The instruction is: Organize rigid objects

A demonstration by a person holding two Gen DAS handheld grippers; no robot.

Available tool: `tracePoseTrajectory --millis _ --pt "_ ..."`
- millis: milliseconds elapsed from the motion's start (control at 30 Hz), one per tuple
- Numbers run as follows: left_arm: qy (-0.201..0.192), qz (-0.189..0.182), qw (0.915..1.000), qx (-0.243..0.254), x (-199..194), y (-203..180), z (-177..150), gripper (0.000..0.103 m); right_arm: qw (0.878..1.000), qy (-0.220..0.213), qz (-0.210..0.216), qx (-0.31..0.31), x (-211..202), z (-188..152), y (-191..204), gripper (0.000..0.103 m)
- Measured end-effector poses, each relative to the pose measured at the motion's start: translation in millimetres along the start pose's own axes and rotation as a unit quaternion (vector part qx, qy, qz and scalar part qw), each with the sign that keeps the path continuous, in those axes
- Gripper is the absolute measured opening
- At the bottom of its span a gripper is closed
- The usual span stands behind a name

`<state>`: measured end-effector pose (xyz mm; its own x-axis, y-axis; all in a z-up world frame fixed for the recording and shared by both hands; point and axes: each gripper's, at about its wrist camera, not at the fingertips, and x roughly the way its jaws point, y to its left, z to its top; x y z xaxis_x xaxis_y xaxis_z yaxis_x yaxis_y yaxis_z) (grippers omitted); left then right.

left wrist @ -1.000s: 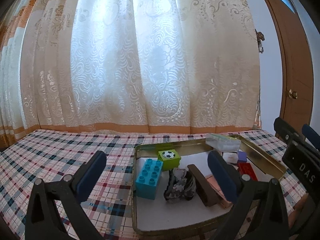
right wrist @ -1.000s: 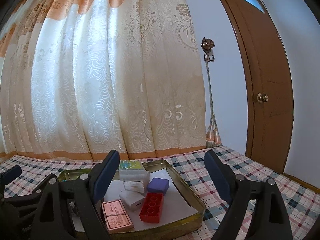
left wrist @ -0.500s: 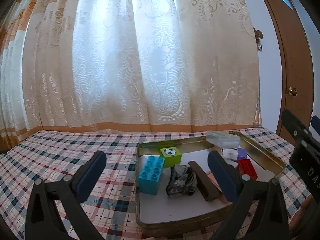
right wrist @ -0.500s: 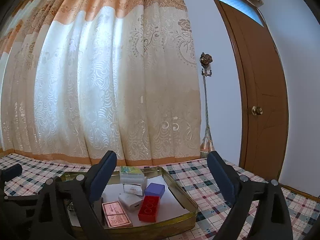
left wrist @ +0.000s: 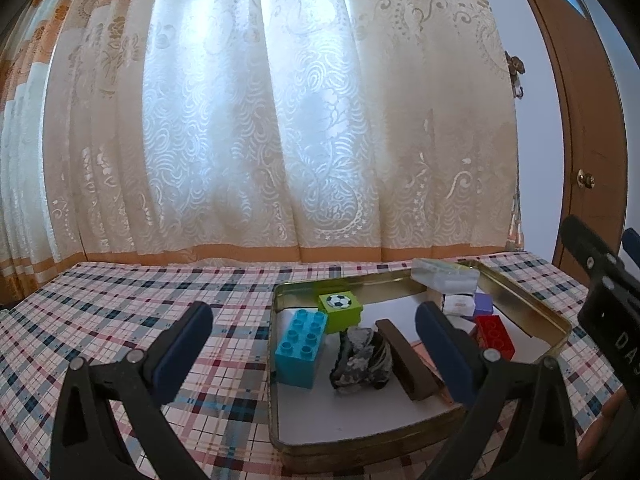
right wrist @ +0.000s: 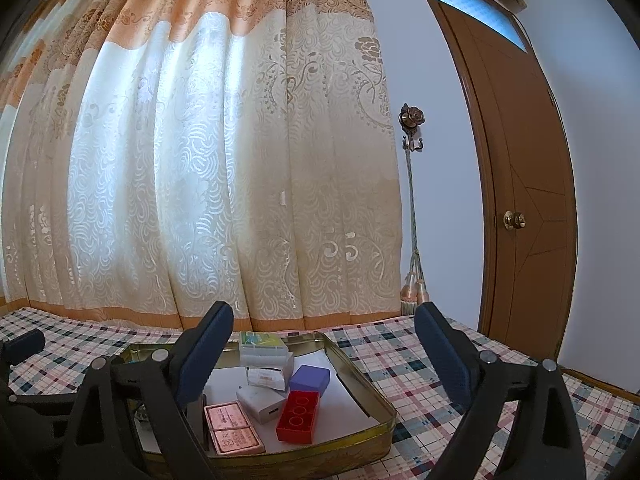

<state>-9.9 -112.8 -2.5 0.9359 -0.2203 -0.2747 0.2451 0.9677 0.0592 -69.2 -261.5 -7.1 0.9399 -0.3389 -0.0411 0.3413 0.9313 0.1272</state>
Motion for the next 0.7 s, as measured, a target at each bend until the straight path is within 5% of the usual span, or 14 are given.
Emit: tracePoseTrajectory --millis 700 --pt "-0.001 -0.032 0.9995 -0.001 -1.0 4.5 -0.7 0.103 1.000 0.005 0.004 0.002 0.6 0.1 -0.4 0.094"
